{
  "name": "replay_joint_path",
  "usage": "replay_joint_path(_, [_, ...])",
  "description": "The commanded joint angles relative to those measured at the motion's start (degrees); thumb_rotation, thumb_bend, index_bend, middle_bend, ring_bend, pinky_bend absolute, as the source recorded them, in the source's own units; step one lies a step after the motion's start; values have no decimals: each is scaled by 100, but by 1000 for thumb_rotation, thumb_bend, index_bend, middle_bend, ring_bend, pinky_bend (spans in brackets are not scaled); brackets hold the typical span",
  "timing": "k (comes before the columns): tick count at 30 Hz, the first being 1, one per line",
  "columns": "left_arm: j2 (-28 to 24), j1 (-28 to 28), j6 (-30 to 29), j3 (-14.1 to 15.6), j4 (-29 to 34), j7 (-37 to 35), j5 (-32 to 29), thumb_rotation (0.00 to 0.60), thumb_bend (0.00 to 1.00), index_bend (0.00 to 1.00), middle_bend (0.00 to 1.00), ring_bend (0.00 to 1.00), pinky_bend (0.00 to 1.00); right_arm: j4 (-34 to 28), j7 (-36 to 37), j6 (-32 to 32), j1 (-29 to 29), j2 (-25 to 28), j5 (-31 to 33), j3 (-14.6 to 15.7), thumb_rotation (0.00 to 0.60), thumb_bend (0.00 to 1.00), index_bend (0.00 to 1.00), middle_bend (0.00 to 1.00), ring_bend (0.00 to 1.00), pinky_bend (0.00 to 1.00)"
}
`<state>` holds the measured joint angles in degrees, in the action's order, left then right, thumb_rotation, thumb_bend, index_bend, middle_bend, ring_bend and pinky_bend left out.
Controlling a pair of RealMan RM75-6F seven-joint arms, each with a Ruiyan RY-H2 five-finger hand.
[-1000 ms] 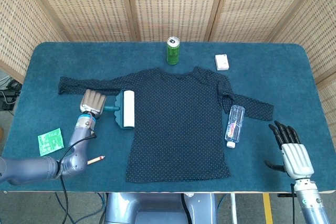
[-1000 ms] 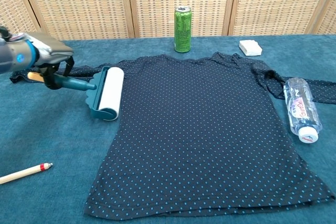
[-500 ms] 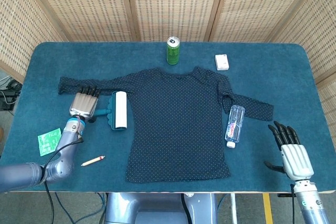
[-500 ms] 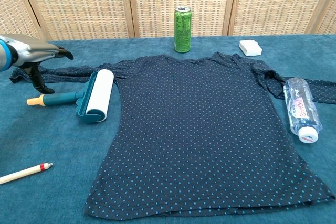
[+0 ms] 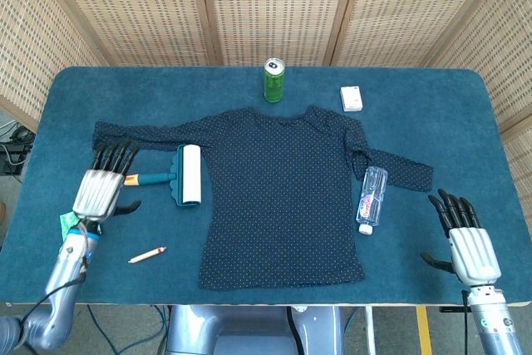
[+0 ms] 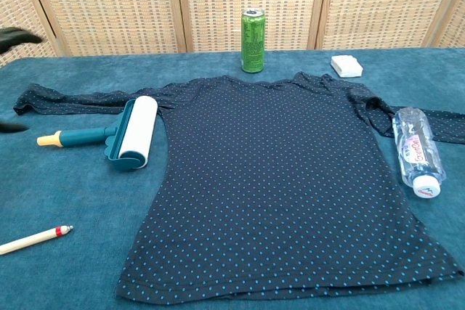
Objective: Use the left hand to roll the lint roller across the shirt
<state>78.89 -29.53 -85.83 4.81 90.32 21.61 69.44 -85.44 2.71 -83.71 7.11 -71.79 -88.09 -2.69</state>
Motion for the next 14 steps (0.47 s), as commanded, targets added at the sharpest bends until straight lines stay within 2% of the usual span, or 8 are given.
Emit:
replay_joint_path(1, [-39,729,-675,380,-60,-153,535,600,114,0,0,0,0,-22,-18,-91,-30,12,-32,-22,600,24,0,0,0,0])
replay_joint_path(8, [-178,1215,-753,566,-121,-50,716,600,30,0,0,0,0,-31,-15,-258,-78,39,-48,-80,600,24,0,0,0,0])
replay_joint_path(14, [-326,1412,-657,403,-90,-175,747,600,30,0,0,0,0,-23,-17,-224,-65,49,-65,-69,600,24,0,0,0,0])
